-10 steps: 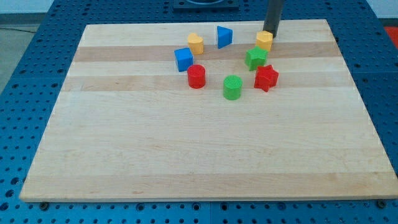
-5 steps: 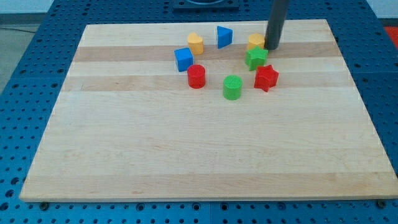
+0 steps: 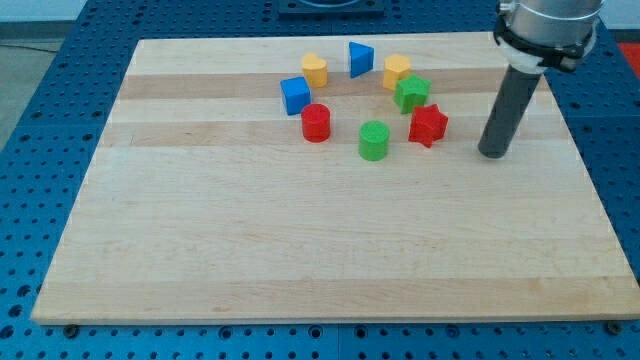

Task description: Push the yellow hexagon and red star close to the green star

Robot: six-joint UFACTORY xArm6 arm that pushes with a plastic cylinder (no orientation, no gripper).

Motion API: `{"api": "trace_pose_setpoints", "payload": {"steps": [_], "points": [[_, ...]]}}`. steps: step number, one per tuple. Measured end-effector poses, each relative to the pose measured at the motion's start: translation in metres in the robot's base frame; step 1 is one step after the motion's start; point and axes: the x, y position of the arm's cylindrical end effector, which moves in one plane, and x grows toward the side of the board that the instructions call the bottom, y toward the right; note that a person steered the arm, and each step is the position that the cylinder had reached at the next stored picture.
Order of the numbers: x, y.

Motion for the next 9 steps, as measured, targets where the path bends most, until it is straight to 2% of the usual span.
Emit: {"api": "trace_pose_setpoints", "payload": {"steps": [2, 4, 9], "points": [[-0.033, -0.023], [-0.004, -0.037], [-0.016, -0.108]]}}
